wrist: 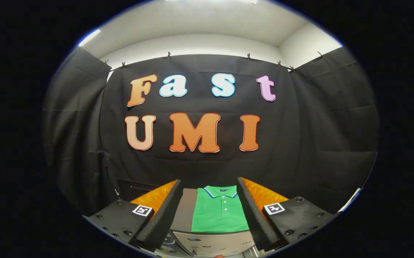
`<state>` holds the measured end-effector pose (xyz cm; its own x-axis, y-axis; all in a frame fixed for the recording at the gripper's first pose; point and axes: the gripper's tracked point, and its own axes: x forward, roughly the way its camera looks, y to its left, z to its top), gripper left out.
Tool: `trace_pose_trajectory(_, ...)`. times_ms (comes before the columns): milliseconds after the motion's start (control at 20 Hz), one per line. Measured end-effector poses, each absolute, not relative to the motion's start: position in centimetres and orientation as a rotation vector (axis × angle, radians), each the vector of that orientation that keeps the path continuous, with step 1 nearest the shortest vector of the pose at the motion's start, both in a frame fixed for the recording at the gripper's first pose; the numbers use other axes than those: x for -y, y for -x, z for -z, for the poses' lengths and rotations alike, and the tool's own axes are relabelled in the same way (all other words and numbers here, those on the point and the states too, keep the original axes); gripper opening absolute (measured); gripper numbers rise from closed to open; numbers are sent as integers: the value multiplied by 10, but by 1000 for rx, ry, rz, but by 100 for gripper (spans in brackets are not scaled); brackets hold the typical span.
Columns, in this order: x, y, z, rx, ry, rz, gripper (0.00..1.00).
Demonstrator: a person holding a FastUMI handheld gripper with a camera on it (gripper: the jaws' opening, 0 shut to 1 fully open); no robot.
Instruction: Put the clothes into the washing machine and then close the washing machine lid.
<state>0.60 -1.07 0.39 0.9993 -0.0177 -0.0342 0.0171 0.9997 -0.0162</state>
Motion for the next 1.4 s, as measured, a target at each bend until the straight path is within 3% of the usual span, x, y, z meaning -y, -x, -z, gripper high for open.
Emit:
trace_pose_trajectory(550,18,-49,12,-87,11,14,98)
trace_pose_trajectory(1400,79,-195,173,-501,-53,39,98)
